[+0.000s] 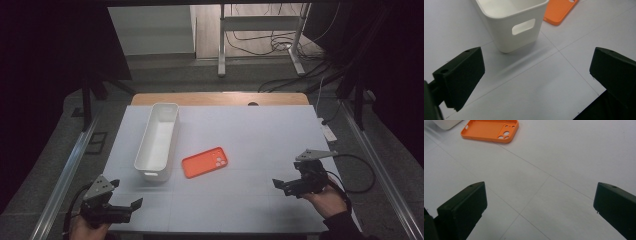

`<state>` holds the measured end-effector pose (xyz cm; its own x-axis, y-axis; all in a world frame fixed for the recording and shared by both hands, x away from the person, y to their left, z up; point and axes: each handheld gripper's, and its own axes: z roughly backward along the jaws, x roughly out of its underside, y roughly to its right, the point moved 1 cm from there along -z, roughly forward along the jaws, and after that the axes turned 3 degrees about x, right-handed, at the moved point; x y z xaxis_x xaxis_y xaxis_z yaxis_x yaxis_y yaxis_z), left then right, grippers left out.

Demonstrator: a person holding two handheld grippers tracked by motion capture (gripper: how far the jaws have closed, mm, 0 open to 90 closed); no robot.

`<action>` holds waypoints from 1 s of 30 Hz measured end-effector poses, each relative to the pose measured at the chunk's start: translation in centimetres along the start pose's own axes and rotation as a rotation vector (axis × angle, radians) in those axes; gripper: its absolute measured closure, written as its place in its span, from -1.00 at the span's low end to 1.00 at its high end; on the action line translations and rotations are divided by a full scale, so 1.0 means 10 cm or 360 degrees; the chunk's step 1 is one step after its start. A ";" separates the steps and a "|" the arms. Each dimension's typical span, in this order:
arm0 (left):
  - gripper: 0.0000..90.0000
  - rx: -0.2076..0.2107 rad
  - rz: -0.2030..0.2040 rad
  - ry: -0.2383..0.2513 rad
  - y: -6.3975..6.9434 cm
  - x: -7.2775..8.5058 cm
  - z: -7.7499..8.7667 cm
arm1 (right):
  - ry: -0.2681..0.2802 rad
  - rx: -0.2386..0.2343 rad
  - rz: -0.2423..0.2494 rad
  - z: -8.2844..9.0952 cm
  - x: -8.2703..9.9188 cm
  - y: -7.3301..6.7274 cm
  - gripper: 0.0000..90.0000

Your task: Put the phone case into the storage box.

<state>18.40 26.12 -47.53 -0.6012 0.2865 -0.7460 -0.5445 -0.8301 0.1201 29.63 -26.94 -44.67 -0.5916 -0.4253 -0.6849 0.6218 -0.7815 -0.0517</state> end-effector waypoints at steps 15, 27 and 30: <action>-0.99 0.0002 -0.0003 0.0000 0.00 0.00 0.00 | 0.0022 -0.0028 0.0049 -0.14 -0.14 -0.09 -1.00; -0.99 0.0006 -0.0004 0.0001 0.00 0.00 0.00 | -0.0008 -0.0034 0.0108 -0.26 -0.24 -0.16 -1.00; -0.99 0.0007 -0.0007 0.0000 0.00 0.00 0.00 | -0.0012 -0.0037 0.0112 -0.28 -0.26 -0.17 -1.00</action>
<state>18.39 26.11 -47.53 -0.5989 0.2899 -0.7465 -0.5495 -0.8269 0.1198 31.56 -23.20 -44.86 -0.5495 -0.4825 -0.6821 0.6739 -0.7385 -0.0206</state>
